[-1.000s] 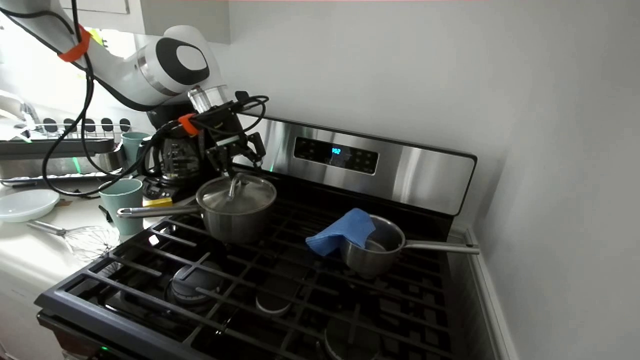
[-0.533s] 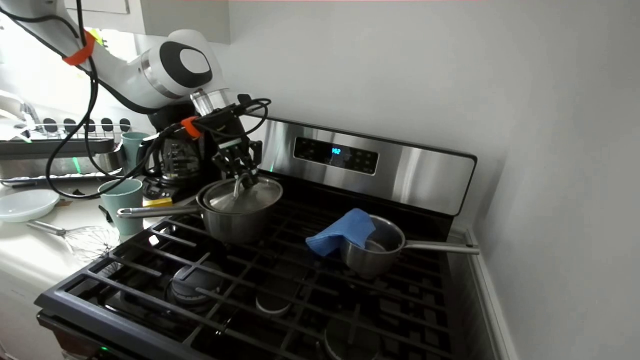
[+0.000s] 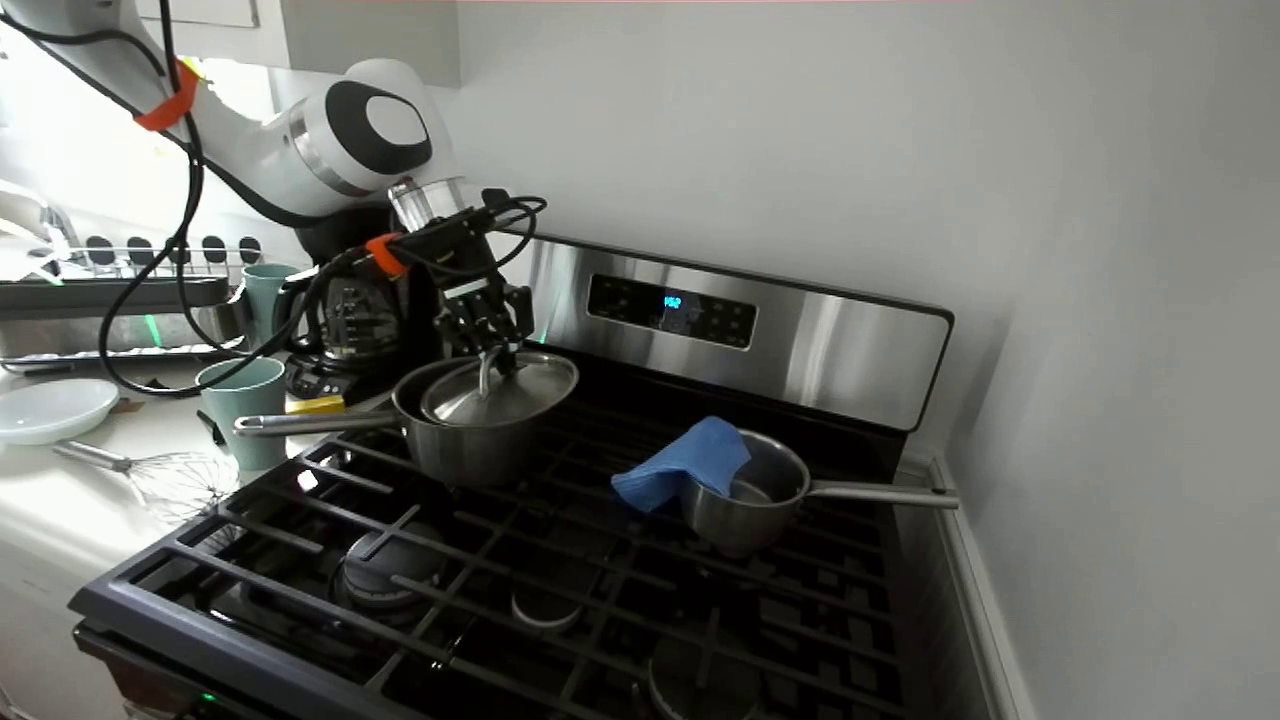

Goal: Open the pot, pour the content of the cup into it, then close the pot

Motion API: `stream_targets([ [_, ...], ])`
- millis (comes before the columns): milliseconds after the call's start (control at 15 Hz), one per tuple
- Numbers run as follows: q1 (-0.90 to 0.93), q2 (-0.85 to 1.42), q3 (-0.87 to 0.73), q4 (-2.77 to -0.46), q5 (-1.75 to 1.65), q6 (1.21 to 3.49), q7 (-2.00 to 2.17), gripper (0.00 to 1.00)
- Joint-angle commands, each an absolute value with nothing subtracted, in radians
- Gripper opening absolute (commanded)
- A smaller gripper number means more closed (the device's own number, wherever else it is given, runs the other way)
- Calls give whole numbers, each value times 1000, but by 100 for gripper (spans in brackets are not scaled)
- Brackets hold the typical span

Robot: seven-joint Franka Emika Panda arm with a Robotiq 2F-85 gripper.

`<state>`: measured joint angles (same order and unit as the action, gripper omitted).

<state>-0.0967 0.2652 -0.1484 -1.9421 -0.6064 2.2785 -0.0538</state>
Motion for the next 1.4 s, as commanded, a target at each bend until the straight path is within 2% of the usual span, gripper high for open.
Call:
stream_targets([
  [0, -95, 270, -154, -1910, -596, 2244, -33, 2],
  [800, -191, 195, -217, -1900, -506, 2117, -98, 2],
  [1067, -235, 174, -229, -1918, -368, 2068, -114, 2],
  [1133, -225, 209, -235, -1897, -437, 2106, -97, 10],
  [1333, -234, 201, -235, -1904, -394, 2086, -100, 10],
])
